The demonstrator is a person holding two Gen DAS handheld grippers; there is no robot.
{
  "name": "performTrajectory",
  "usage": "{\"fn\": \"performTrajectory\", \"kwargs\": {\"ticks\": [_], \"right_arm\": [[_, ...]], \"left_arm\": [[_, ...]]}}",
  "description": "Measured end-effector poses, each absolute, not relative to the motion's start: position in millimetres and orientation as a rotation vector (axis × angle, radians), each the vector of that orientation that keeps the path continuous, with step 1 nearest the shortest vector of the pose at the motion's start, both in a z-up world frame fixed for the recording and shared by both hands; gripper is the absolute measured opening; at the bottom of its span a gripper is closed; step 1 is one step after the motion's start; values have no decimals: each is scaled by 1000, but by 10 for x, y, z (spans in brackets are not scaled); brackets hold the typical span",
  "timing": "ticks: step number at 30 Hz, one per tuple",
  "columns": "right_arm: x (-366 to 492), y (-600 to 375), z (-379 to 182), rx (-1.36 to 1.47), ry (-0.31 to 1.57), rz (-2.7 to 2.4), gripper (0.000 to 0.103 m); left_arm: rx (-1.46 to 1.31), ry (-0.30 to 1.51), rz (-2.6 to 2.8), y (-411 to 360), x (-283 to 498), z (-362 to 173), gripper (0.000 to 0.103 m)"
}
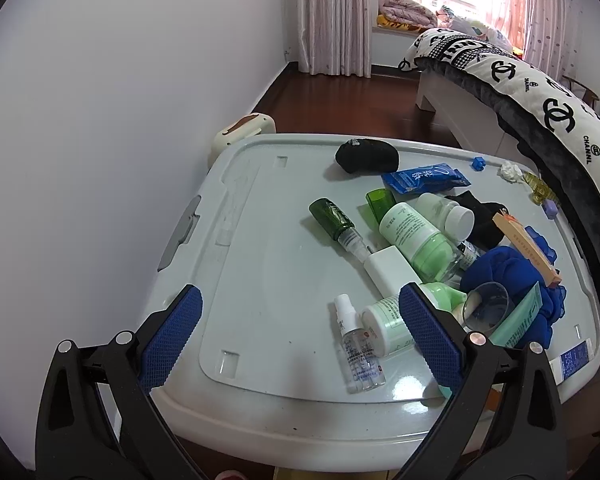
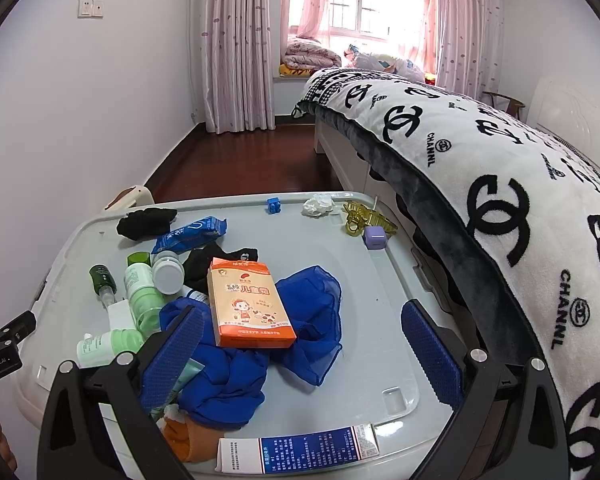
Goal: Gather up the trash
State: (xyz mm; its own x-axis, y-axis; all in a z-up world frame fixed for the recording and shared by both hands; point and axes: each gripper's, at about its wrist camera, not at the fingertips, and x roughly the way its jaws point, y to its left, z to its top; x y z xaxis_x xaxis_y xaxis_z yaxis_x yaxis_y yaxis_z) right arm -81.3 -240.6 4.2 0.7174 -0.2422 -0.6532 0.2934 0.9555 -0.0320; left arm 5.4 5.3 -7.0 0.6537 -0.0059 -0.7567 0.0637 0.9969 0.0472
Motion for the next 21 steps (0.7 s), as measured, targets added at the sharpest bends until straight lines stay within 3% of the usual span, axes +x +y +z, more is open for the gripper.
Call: {"fn": "performTrajectory", "kwargs": {"ticks": [21], "right_arm": [[-812,-2410,33,73,714,-297,98]], "left_arm": [[67,875,-40,37,53,-119,96]]}}
